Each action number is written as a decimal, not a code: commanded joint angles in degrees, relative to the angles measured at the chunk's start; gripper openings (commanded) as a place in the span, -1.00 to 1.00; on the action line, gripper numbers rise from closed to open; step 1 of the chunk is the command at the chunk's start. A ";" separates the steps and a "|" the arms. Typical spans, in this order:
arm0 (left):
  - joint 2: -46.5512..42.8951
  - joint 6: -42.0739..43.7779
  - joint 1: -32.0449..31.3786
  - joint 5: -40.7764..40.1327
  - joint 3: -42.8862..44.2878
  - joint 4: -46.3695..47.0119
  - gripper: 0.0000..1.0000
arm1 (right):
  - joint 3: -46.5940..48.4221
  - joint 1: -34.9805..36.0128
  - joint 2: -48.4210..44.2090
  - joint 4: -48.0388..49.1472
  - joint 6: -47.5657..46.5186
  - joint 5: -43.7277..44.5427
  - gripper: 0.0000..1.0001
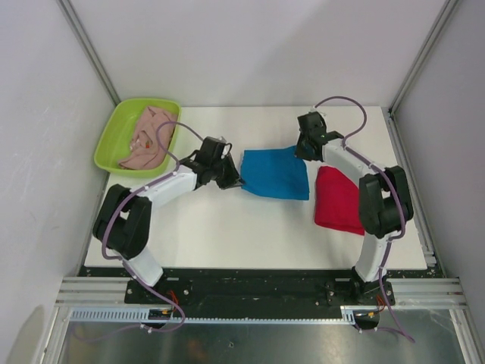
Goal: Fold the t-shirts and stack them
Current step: Put the neatly folded tshirt into the corner of the board with both arms
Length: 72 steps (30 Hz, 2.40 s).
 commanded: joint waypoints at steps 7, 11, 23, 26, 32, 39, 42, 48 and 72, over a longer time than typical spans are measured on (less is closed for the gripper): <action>-3.87 1.04 -4.48 2.39 7.55 -2.14 -1.00 | 1.85 -0.69 -9.02 -5.61 -2.32 7.94 -1.00; -3.08 0.27 -7.70 1.63 9.55 -2.12 -1.00 | -1.30 -2.42 -13.16 -6.27 -1.69 8.47 -1.00; 3.42 -1.79 -16.67 0.00 19.02 -2.25 -1.00 | -9.92 -12.24 -25.51 -9.13 -0.28 7.63 -1.00; 5.97 -1.93 -18.72 -0.54 21.76 -2.20 -1.00 | -11.91 -15.12 -27.60 -9.56 -0.03 7.37 -1.00; 10.89 -1.96 -21.33 -0.67 26.53 -2.43 -1.00 | -15.20 -20.48 -30.78 -9.44 0.37 7.84 -1.00; 14.90 -2.07 -21.76 -0.15 31.49 -2.93 -1.00 | -16.00 -24.73 -31.54 -8.02 0.27 6.25 -1.00; 16.27 -1.86 -21.76 -0.01 34.03 -3.52 -1.00 | -15.95 -26.23 -31.81 -6.58 0.21 5.09 -1.00; 18.68 -1.80 -22.17 0.48 37.52 -4.41 -1.00 | -15.94 -29.47 -31.84 -4.97 0.11 3.19 -1.00; 24.44 -2.16 -25.97 0.64 39.36 -5.53 -1.00 | -16.01 -33.83 -26.52 -3.82 -1.03 0.55 -1.00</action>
